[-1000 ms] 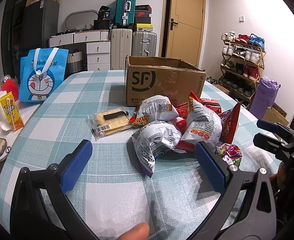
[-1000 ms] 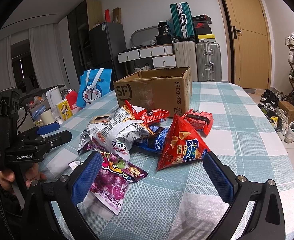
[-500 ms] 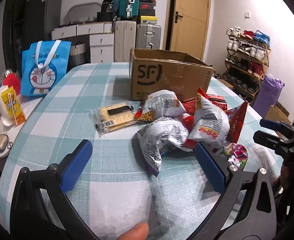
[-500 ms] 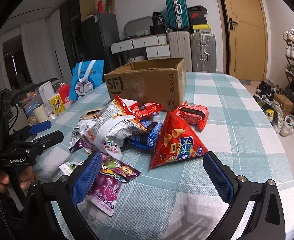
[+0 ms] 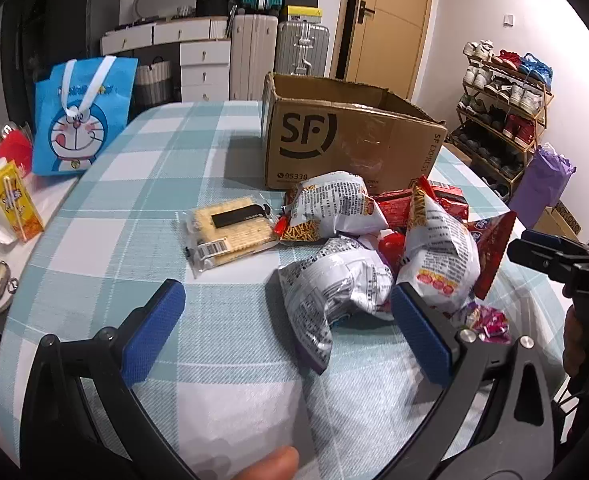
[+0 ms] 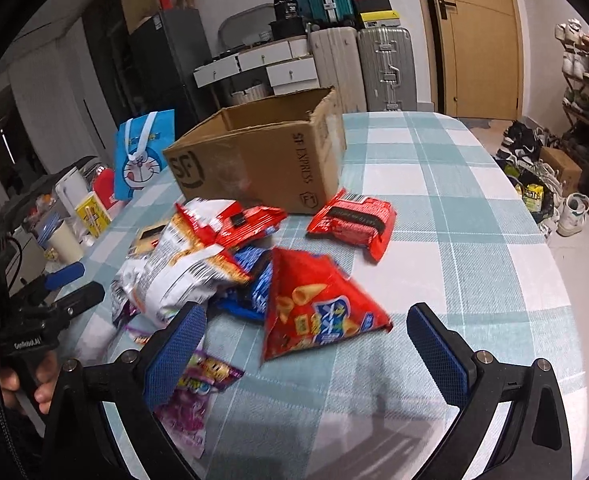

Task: Organize snacks
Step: 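Grasp the red chip bag with the right tool while the left tool grasps a white snack bag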

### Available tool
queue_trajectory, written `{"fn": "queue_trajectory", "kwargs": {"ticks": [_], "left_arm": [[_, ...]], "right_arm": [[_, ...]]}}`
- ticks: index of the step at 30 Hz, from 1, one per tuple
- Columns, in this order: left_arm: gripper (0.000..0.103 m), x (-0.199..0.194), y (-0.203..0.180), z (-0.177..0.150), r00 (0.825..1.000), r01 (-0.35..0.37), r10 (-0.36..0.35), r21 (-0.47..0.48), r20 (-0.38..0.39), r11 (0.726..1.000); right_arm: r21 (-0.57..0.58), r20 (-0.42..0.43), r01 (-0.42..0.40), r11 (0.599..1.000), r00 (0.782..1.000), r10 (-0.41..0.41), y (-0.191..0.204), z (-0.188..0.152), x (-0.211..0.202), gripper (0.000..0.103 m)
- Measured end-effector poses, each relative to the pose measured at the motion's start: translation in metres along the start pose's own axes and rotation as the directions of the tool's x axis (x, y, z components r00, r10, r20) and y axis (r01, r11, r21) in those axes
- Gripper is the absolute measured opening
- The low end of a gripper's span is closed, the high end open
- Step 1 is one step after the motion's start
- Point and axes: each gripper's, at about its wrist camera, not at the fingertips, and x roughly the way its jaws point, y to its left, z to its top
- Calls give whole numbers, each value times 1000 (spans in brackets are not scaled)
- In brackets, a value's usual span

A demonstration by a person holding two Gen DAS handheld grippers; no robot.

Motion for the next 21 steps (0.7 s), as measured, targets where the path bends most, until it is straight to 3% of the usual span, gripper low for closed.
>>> {"fn": "queue_trajectory", "kwargs": {"ticks": [4, 8, 10, 15, 21], "left_arm": [[102, 11, -2, 4, 1000, 2, -2, -2, -30, 1000], [102, 26, 2, 9, 997, 10, -11, -14, -78, 1000], [94, 32, 4, 12, 995, 27, -30, -27, -99, 999], [91, 45, 5, 17, 987, 93, -100, -59, -126, 994], [91, 53, -4, 21, 982, 122, -127, -46, -138, 991]], "right_arm": [[5, -31, -2, 1000, 1000, 2, -4, 7, 10, 102], [18, -79, -1, 1000, 997, 3, -7, 7, 25, 92], [29, -93, -2, 1000, 996, 5, -10, 8, 31, 89], [38, -106, 0, 999, 994, 4, -18, 12, 41, 89], [52, -121, -12, 999, 993, 18, -26, 16, 47, 89]]}}
